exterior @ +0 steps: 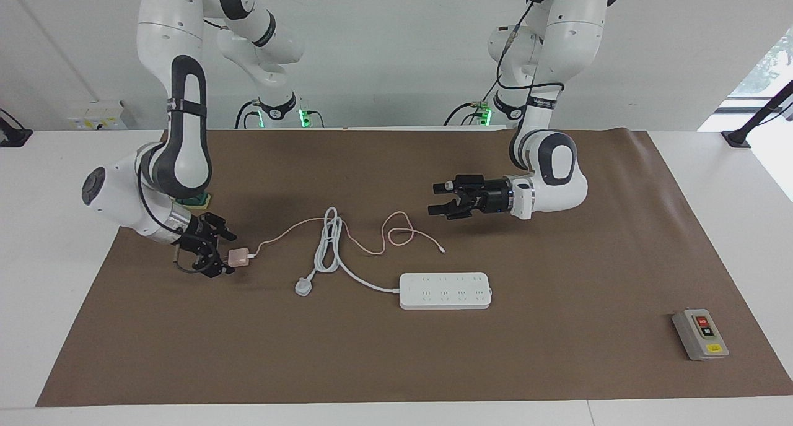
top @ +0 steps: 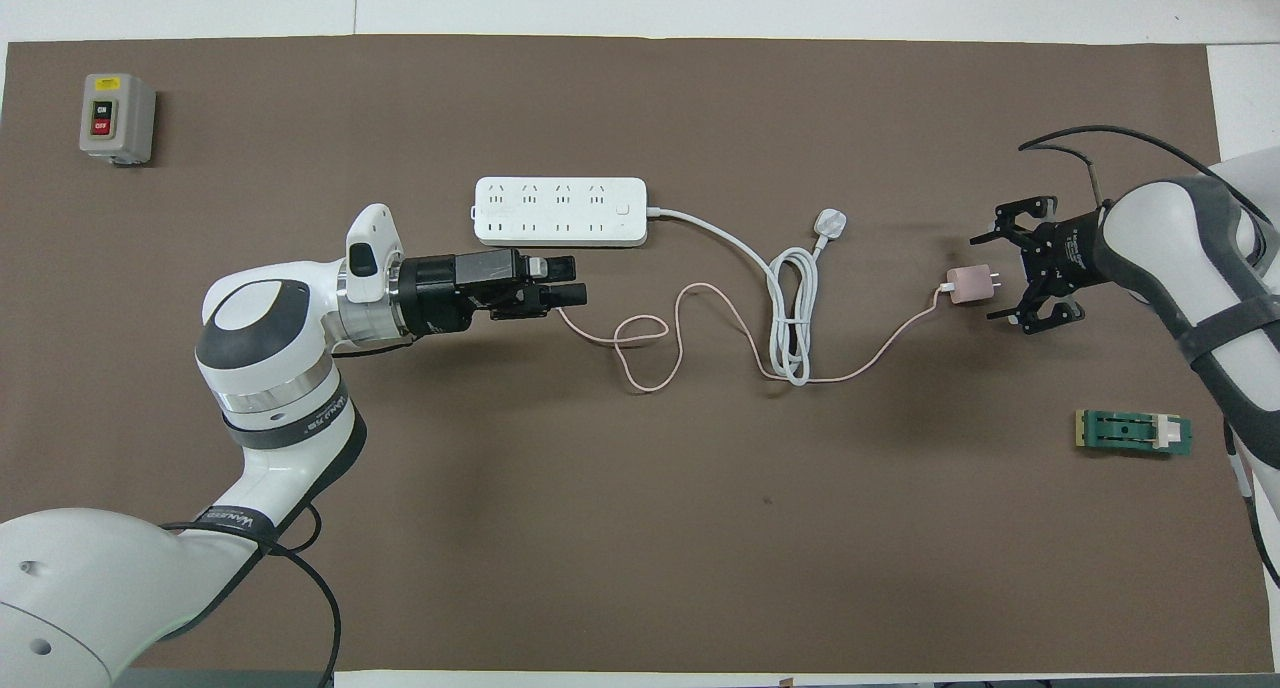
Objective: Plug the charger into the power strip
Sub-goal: 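Grasp the pink charger with the right gripper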
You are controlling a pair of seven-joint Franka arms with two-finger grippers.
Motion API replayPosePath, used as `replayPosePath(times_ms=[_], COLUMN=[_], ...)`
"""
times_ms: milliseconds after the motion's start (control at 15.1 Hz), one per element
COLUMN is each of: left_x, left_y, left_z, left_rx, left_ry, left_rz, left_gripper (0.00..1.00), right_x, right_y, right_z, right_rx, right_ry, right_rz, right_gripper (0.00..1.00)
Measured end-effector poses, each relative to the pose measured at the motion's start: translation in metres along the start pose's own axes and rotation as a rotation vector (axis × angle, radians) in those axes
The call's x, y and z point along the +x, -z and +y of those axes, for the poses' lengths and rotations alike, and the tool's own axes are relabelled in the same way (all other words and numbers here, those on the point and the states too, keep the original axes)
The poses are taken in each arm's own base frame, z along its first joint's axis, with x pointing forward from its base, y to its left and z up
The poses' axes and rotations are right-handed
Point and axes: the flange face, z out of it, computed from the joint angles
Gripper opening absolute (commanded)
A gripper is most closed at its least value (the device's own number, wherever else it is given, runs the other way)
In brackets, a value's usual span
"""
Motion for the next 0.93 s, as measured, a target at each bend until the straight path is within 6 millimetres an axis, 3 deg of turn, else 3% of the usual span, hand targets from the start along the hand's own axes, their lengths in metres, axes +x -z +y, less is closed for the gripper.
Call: replayPosePath(times_ms=[863,930], left_x=[0.004,0.005], left_y=[0.002,0.001], left_z=[0.005,0.006], left_rx=[-0.020,-0.023], left_ry=[0.051,0.054], left_rz=[0.028,0.029], left_gripper=[1.00,1.00], right_x=[0.012,0.012], right_y=[-0.010,-0.010], right_z=[0.016,0.017], right_rx=[-0.005,-0.005], right_ry=[0.036,0.037], right_rz=[0.003,0.004], right_gripper=[1.00,0.90])
